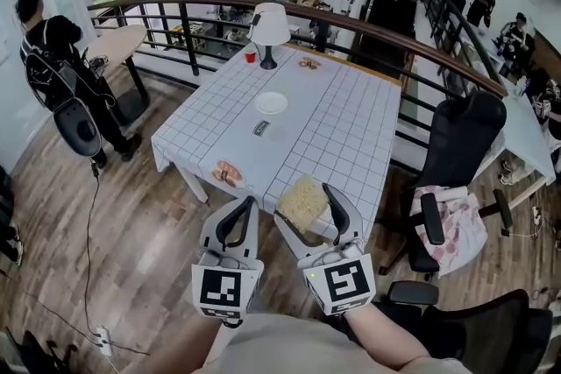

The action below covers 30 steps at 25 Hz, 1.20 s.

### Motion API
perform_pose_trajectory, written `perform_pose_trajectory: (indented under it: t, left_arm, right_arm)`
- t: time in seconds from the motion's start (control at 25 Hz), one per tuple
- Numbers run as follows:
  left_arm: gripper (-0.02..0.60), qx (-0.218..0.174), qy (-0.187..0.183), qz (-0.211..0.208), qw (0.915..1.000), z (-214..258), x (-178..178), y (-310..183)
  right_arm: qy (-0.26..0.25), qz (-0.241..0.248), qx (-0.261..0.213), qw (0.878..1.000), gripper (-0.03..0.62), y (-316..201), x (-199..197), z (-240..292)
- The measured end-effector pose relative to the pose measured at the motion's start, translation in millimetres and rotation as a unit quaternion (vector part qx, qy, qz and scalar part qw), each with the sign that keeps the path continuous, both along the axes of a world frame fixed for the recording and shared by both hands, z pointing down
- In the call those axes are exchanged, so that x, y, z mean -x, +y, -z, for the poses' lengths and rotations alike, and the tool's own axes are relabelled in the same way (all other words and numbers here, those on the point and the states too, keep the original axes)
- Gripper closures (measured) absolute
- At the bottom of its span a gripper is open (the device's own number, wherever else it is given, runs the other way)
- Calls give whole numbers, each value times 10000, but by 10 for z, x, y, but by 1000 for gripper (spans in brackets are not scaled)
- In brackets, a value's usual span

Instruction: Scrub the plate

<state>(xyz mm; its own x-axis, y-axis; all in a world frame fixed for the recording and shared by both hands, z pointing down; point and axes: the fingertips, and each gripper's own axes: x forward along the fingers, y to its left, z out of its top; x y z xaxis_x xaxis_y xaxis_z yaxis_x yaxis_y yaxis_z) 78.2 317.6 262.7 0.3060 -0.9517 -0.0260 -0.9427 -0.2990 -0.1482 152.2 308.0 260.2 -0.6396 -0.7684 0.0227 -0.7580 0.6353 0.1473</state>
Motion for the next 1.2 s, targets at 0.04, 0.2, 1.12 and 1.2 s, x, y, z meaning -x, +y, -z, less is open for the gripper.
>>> perform_pose_trajectory:
  t: [0.04, 0.2, 1.12, 1.2]
  left_arm:
    - [569, 27, 46, -26, 10000, -20, 51, -103]
    - [569, 45, 187, -108, 9998, -64, 215, -639]
    - [569, 473, 258, -773, 9956, -61, 1457, -3097]
    - [569, 556, 403, -774, 9946, -128, 1598, -3362]
  right_arm:
    - [-6, -29, 23, 10000, 217, -89, 42, -14]
    - [36, -114, 76, 9999, 217, -591, 187, -109]
    - [320, -740, 388, 9960, 217, -2926, 1474, -8]
    - [330, -790, 372, 9956, 217, -3186, 1613, -74]
